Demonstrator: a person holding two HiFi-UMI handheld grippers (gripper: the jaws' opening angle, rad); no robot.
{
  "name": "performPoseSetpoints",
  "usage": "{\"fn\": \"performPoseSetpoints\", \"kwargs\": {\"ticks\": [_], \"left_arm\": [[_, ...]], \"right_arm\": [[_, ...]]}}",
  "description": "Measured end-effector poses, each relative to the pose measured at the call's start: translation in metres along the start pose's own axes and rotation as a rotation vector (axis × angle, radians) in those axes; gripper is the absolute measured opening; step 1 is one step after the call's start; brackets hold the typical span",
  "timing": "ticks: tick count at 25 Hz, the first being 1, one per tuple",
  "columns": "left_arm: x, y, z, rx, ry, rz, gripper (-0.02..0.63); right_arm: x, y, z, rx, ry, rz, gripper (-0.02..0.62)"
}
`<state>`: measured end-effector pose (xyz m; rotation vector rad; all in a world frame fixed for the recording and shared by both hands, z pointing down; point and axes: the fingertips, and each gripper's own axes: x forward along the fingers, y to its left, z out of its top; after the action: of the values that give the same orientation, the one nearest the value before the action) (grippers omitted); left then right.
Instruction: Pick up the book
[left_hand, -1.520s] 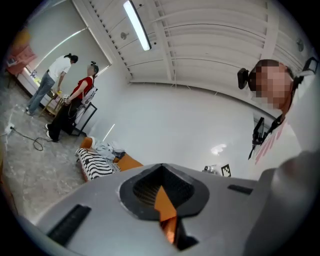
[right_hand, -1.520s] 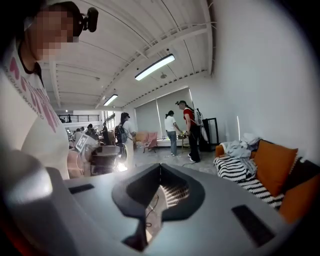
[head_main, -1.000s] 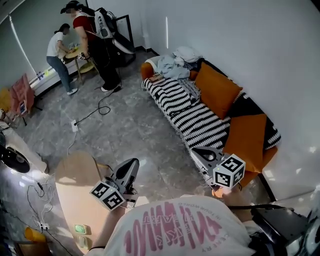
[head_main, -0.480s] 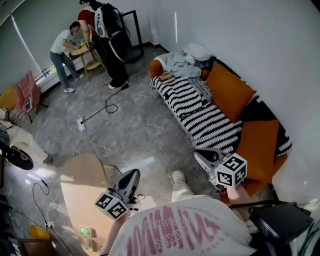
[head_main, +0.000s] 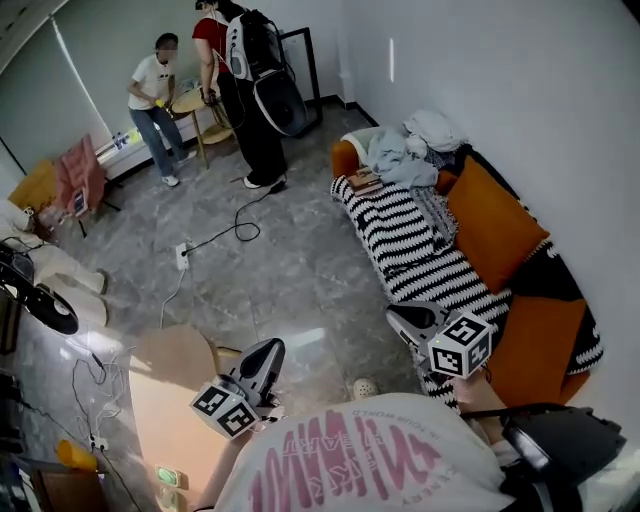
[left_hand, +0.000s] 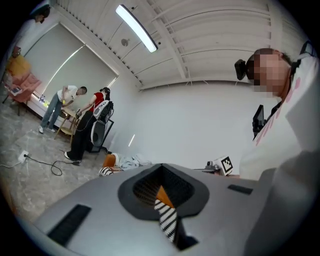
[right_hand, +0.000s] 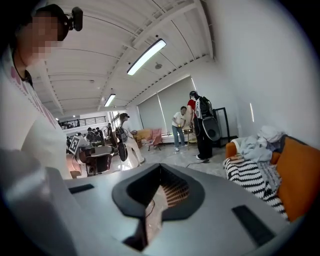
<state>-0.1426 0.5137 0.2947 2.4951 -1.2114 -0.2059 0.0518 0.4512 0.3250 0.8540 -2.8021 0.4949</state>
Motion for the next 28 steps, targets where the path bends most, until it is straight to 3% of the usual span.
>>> {"fn": "performPoseSetpoints", "kwargs": {"ticks": [8, 17, 28], "left_arm": [[0.056, 0.041, 0.036, 0.019, -0.066, 0.050, 0.008], [0.100, 0.055, 0.036, 0.011, -0.062, 0.061, 0.008], [0.119, 0.056, 0.025, -0.004, -0.025, 0.105, 0.008]], "right_arm": [[0.049, -0.064, 0.041, -0.042, 0.007, 0.058, 0.009], [0.073, -0.103, 0.045, -0.033, 0.034, 0.093, 0.009], [0.091, -0.102, 0.028, 0.133, 0.019, 0.204, 0.009]]}}
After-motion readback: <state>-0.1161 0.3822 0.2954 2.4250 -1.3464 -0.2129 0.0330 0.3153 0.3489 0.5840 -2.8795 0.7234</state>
